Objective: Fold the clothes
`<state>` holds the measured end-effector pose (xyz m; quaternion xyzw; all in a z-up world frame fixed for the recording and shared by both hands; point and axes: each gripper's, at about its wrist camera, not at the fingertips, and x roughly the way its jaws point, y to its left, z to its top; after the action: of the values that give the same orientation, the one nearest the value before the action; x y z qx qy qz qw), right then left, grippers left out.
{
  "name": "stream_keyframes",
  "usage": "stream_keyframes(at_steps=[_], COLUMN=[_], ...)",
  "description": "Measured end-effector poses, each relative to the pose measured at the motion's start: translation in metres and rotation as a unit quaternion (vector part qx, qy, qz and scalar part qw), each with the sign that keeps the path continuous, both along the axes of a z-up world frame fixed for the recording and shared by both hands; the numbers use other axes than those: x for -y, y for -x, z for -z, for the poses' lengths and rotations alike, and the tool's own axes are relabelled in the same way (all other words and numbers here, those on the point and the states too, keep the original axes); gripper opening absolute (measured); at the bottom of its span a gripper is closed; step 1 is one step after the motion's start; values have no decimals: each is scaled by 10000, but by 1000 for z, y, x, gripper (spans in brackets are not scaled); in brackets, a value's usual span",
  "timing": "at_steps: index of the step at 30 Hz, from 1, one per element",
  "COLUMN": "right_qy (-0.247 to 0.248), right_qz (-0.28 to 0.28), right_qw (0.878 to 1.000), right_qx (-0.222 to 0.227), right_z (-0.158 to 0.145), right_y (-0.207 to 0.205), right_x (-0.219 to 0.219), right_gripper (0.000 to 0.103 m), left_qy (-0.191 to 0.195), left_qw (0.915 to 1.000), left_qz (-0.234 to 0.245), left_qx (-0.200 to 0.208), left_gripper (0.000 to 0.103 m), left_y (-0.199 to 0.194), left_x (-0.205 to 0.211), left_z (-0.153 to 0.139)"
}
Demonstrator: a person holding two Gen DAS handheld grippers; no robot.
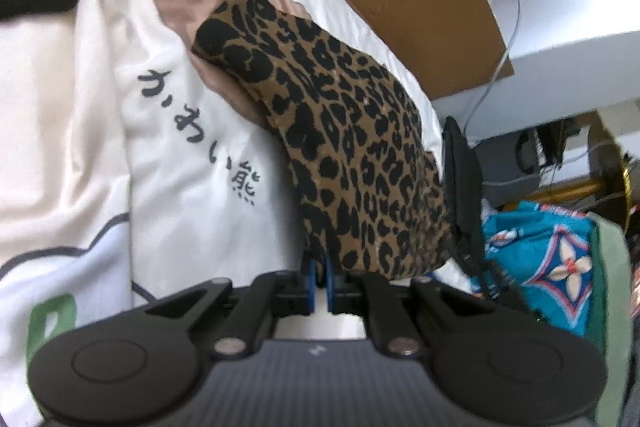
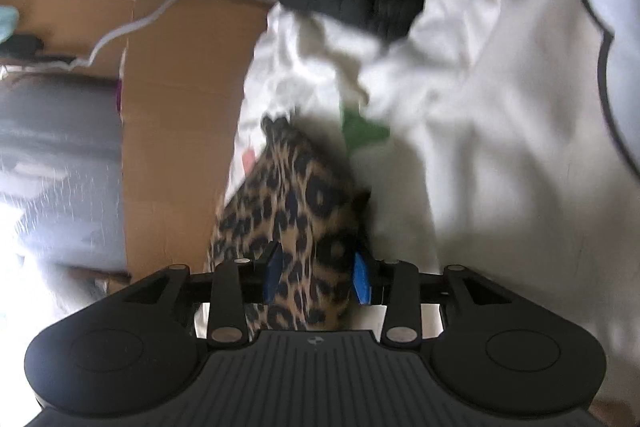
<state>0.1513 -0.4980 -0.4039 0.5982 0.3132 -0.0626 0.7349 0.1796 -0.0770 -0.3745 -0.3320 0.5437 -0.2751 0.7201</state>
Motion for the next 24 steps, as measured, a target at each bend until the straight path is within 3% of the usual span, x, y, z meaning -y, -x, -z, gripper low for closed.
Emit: stream_keyframes(at_steps=[7, 12, 17, 24], right_qy=[-223, -442, -630, -821], right_qz=[-236, -460, -874, -1192], right_qw=[9995, 9980, 9942, 9895], right_qx=[-62, -19, 61, 54], right_z=[8, 15, 20, 22], right_y=[-4, -7, -14, -22], right_x=[-36, -67, -92, -115], right_gripper=[39, 39, 39, 39], left_qy=[176, 259, 306, 399], left_qw=[9998, 9996, 9994, 9990], left_qz=[-60, -106, -99, -163], left_qx=[11, -57, -89, -138], left_gripper=[5, 5, 5, 5], left_y=[-8, -10, -48, -66], left_x=[-21, -16, -11, -41], left_z=[-8, 1, 6, -4])
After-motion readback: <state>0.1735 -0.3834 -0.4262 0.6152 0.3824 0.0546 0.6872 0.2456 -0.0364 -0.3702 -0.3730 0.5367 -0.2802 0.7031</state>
